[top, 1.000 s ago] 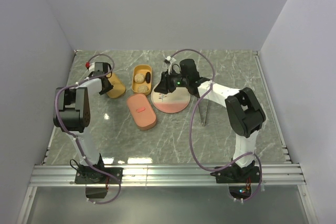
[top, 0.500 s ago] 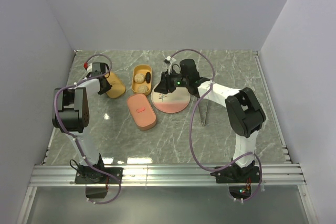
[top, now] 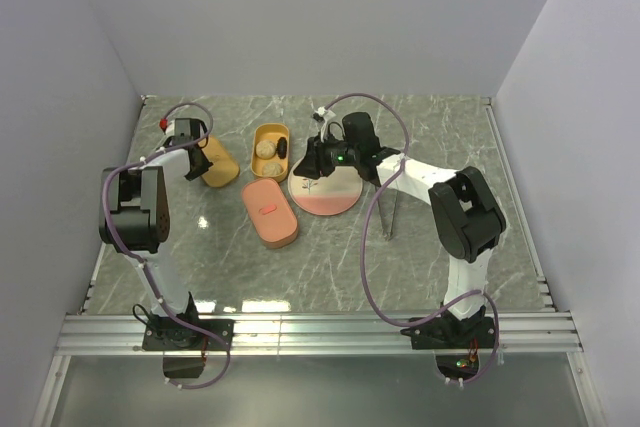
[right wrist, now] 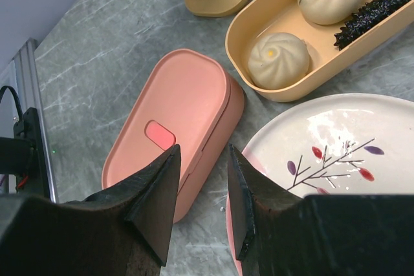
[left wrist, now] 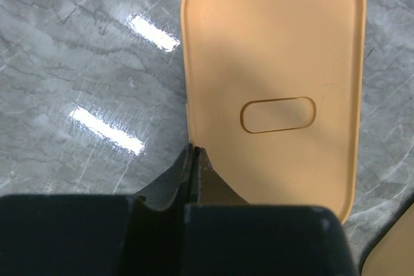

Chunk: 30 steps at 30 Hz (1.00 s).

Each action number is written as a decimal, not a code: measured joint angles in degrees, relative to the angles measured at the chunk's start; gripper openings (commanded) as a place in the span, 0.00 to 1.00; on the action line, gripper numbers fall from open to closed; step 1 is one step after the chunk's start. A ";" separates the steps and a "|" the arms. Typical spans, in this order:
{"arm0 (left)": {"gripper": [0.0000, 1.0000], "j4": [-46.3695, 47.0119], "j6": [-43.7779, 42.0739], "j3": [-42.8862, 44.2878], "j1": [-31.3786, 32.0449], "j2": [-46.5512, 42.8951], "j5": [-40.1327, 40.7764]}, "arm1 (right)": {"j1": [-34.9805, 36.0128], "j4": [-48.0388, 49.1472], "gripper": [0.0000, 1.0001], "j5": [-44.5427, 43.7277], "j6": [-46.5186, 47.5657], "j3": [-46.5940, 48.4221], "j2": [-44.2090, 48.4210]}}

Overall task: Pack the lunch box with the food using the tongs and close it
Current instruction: Pick up the lid of the lunch box with the left arm

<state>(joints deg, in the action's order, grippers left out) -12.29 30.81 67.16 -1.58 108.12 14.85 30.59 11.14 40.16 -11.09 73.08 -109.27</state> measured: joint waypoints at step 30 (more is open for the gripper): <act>0.00 2.56 -1.68 -8.74 -0.09 -15.06 -4.70 | -0.02 -0.02 0.43 -0.04 -0.31 0.15 -0.70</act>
<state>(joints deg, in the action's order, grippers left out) -9.74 29.12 58.41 -1.67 93.06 10.15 30.57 11.11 40.12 -11.40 73.23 -109.97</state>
